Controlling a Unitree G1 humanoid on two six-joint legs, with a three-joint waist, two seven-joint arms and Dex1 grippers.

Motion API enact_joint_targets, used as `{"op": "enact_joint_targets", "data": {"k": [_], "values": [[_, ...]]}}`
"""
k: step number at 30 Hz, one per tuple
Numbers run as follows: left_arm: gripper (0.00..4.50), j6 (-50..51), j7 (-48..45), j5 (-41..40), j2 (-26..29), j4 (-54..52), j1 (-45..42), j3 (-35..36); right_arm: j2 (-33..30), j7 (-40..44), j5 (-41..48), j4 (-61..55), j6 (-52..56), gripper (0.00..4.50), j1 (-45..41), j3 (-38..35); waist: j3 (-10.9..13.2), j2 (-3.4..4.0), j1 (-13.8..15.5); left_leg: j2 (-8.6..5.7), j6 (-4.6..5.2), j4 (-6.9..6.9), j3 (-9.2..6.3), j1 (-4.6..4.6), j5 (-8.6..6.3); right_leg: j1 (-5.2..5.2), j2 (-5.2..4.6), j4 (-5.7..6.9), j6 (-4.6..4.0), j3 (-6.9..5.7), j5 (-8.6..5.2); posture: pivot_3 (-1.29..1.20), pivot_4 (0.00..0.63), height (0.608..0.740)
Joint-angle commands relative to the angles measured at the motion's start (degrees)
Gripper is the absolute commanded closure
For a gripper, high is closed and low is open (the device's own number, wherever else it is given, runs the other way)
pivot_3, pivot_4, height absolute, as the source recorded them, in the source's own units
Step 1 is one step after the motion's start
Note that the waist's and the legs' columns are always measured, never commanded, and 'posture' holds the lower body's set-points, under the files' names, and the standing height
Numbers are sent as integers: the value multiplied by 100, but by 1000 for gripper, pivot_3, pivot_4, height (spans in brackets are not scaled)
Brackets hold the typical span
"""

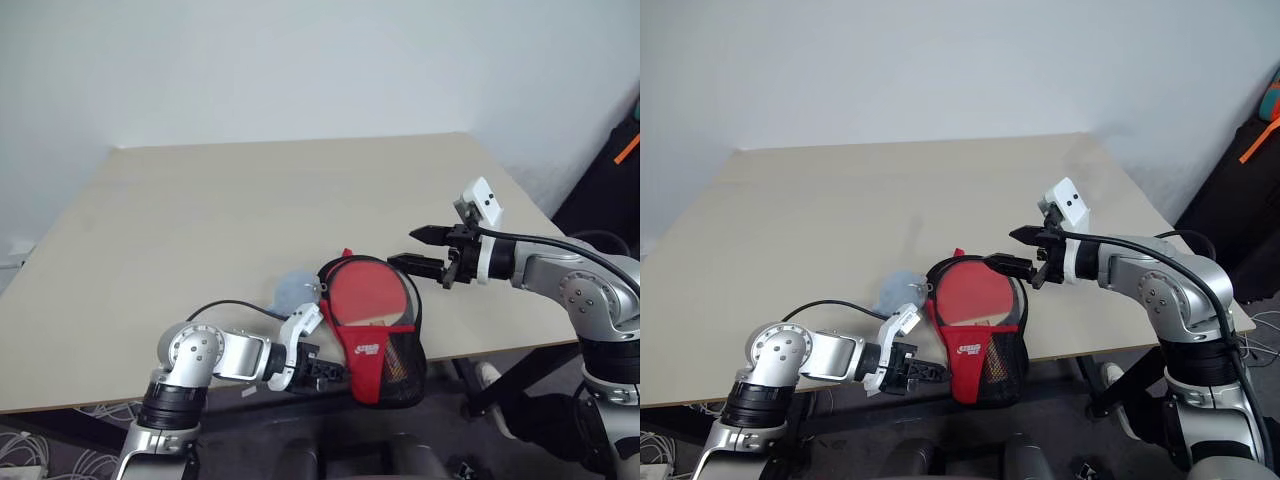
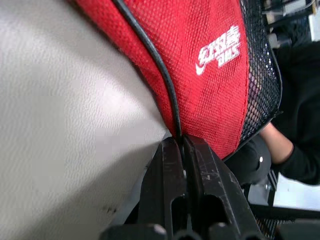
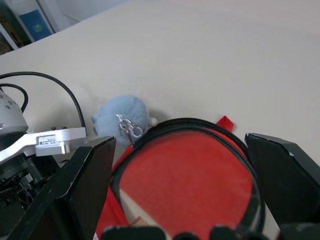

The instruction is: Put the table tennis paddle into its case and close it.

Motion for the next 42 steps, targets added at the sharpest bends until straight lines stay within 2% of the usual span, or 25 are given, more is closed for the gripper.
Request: {"op": "enact_joint_targets", "data": {"k": [1,3,9,14,16,20,24,30,37,42], "values": [[4276,37,133,62,-140,-132,-89,209,5,28,-35,-44,-142,0,-172,-48,0,0,2,-1,0,0,0,0,0,1,-1,0,0,0,0,0,0,740],[3828,37,151,51,-188,-125,-120,264,21,33,-56,-31,-147,0,-185,-37,0,0,2,-2,0,2,-1,0,0,1,-1,0,0,0,0,0,0,740],[1877,37,13,-97,-104,-227,-270,501,42,55,-78,-28,-131,0,-184,-15,0,0,2,-4,-15,15,-6,1,-8,5,-3,1,0,-4,1,0,0,740],[1877,-88,-493,-80,549,-538,-555,468,35,104,-83,0,-130,0,-190,14,2,0,-8,0,-23,11,-6,0,-12,2,0,6,-1,-6,1,0,0,740],[1877,-654,-956,361,1193,-875,-700,65,45,145,-119,62,-164,0,-206,55,3,-2,-16,0,-11,4,-4,-3,-5,-3,1,4,0,-5,0,0,0,740],[1877,-1995,-1730,1397,1971,-1002,-832,-617,105,169,-236,196,-265,0,-252,184,4,0,-24,-3,-14,-10,11,-2,-7,-8,-3,-5,-1,5,0,0,0,740],[1877,-3251,-1909,2303,1877,-440,-966,-717,289,77,-389,390,-349,0,-327,299,6,0,-6,-1,-23,-6,13,-2,-12,-7,-4,-6,-1,5,1,0,0,740],[1877,-4327,-2148,2978,1603,-82,-1220,-604,791,-377,-826,783,-375,0,-389,591,6,-1,-7,1,-2,-9,13,-6,0,-11,-3,-4,0,5,1,0,0,740],[1877,-4806,-2284,3219,1375,539,-1391,-211,1496,-975,-1346,1182,-390,0,-262,969,6,0,-13,4,0,-8,12,-5,1,-11,2,3,14,5,9,0,0,740],[1877,-5268,-2534,3570,1538,1100,-1440,-113,1904,-1184,-1570,1351,-460,0,-171,1099,6,0,-31,4,0,-9,11,-6,1,-12,5,4,18,5,11,0,0,740]]}}
